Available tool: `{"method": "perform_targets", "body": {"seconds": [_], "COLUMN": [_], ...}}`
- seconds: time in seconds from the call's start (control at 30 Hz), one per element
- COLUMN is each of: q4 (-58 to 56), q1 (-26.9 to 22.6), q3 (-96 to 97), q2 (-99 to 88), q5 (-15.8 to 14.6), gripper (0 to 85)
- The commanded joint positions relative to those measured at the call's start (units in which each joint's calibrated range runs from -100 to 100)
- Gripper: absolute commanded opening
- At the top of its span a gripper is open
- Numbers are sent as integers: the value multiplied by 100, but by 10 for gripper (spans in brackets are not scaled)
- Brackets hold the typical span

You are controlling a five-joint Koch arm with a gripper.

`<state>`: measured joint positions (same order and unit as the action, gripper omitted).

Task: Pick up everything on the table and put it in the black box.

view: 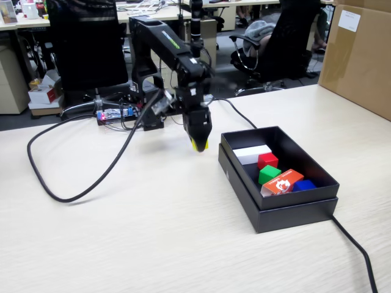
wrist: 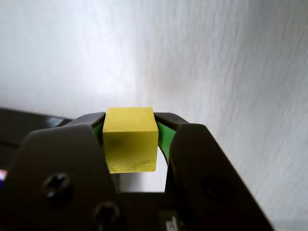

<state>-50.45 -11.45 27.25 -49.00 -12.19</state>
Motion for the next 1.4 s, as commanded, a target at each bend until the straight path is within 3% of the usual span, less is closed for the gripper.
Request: {"method": "perform_targets", "body": {"seconds": [0.0,0.3,0.37,0.57,0.8,0.9,1.2,1.37], "q4": [-143,-135,-74,237,617,617,695,695], "q1": [39,-20,-98,-210,-381,-400,-357,-347], "q3": [-594,-2271,-3087,-3940,-4511,-4547,-4547,-4411], "q2": [-683,-637,121,1475,3150,3574,4332,4550], "q5": [234,737,918,1084,1074,1065,987,996], "gripper": [59,59,60,64,68,140,146,258]}}
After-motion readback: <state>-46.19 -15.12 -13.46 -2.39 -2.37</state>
